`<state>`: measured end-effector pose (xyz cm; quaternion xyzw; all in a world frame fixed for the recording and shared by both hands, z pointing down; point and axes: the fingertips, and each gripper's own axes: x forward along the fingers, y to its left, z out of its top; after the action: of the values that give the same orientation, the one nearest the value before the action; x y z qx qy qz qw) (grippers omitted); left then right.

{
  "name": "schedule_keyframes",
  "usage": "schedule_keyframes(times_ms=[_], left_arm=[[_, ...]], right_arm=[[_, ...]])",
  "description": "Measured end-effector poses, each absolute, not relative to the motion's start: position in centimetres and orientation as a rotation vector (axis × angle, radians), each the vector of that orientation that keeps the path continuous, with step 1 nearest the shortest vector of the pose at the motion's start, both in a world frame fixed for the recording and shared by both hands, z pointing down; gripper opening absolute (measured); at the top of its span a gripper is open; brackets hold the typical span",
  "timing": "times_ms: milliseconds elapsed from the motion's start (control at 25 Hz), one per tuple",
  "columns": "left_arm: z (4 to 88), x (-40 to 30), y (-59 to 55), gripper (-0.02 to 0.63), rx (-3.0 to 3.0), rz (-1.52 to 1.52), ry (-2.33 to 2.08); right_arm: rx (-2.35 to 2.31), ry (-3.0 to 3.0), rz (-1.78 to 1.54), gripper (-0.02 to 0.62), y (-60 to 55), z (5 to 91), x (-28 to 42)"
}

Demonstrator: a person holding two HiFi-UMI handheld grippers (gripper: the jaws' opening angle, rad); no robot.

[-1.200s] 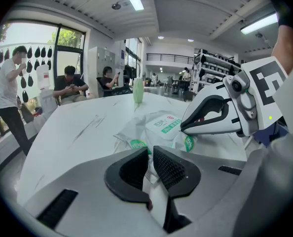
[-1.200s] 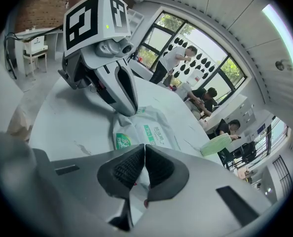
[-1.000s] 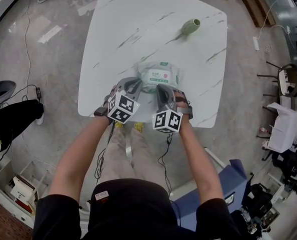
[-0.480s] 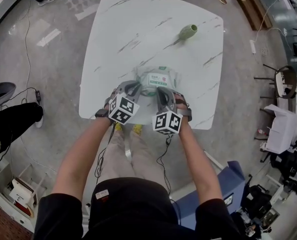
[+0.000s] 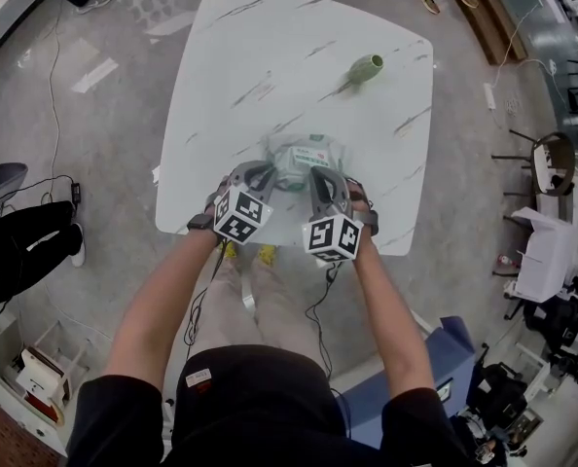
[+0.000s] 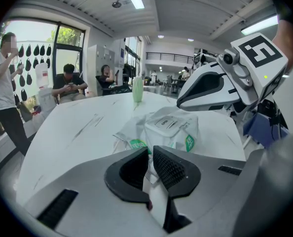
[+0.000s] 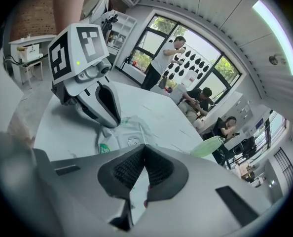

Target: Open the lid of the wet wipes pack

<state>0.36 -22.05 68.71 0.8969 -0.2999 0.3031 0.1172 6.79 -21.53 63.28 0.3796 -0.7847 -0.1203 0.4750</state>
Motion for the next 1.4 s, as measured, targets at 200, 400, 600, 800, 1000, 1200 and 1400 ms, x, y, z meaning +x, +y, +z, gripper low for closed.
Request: schedule_keyframes(times_ms=[200, 400, 600, 800, 1000, 1200, 1400], left_arm=[[68.6, 0.4, -22.0, 0.052, 2.625, 0.890, -0.881], [68.6, 0.2, -22.0, 0.052, 2.623, 0.888, -0.883], [68.8, 0.4, -22.1, 0.052, 2.624, 0.888, -0.886], [68.8, 0.2, -22.0, 0.052, 2.611, 0.893, -0.881], [68.6, 0.3, -22.1, 0.052, 2.613, 0.886, -0.888], [68.6, 0.4, -22.2, 0.052, 2.613, 0.886, -0.891], [68.5, 0.2, -22.2, 0.052, 2.618, 0.887, -0.892]], right_arm=[[0.981, -1.936, -0.269, 0.005, -22.9, 62.0, 7.3], [1.055, -1.995, -0.152, 0.005, -24.3, 61.4, 7.7], [1.111, -2.122, 0.096, 0.008, -25.9, 61.2, 8.5], [1.186, -2.230, 0.370, 0.012, -27.9, 61.3, 9.1], [1.238, -2.262, 0.602, 0.000, -29.9, 62.4, 10.3], [1.199, -2.183, 0.689, 0.000, -28.9, 66.1, 11.3], [1.170, -2.163, 0.796, 0.000, -29.1, 67.2, 11.1]])
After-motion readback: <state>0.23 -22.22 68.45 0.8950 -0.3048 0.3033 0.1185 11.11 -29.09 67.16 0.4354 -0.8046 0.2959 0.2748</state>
